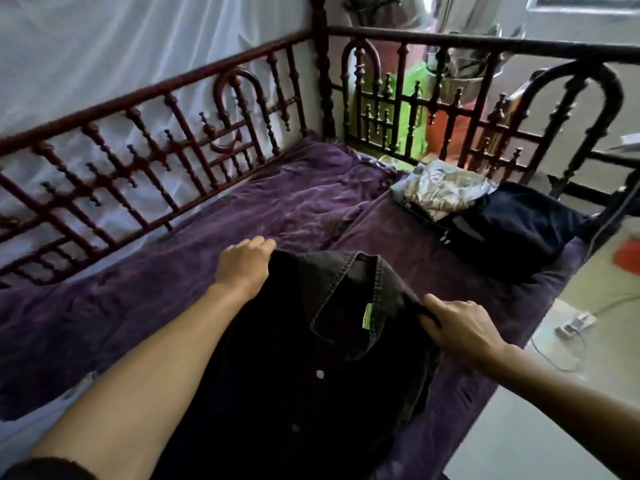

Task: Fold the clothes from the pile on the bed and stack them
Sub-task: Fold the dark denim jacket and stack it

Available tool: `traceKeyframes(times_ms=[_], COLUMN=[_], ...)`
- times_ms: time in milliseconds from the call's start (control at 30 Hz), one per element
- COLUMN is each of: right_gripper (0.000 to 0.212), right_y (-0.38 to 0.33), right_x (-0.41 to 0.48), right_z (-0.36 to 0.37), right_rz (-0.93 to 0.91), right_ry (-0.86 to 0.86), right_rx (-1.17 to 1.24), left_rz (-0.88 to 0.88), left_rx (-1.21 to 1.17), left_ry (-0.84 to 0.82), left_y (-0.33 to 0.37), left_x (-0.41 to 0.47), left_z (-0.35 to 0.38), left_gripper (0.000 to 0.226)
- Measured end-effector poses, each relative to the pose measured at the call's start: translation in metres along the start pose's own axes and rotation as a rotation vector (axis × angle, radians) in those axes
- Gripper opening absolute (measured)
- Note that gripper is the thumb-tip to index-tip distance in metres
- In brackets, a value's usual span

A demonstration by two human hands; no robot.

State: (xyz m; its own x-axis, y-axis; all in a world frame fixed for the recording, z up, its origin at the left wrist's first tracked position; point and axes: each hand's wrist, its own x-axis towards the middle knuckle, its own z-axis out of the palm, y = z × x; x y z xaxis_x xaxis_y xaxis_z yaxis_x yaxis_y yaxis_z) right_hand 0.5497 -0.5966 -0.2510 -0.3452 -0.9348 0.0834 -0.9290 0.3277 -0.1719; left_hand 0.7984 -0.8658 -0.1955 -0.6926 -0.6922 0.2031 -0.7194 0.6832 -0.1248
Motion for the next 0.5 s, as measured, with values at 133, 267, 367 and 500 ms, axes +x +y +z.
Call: traceKeyframes(times_ms=[133, 267, 367, 500], right_gripper=[0.026, 0.026, 0.026, 0.028], right_y=[0.093, 0.168, 0.216, 0.265], right_x=[0.050, 0.094, 0.126, 0.152], right_z=[0.049, 0.078, 0.104, 0.167], right_rz=[0.072, 0.183, 0.268, 0.413], right_ry=[-0.126, -0.171, -0.149, -0.313], right_rx=[0.096, 0.211, 0.239, 0.173], left_rz=[-0.046, -0.087, -0.100, -0.178], left_rx=[-0.055, -0.153, -0.202, -0.309], left_ry=[-0.099, -0.119, -0.121, -0.239], left_y=[0.073, 0.129, 0.164, 0.205], left_x=[0.096, 0.175, 0.226, 0.262], left_z=[0.070, 0.117, 0.153, 0.214], left_gripper=[0.022, 0.023, 0.022, 0.024])
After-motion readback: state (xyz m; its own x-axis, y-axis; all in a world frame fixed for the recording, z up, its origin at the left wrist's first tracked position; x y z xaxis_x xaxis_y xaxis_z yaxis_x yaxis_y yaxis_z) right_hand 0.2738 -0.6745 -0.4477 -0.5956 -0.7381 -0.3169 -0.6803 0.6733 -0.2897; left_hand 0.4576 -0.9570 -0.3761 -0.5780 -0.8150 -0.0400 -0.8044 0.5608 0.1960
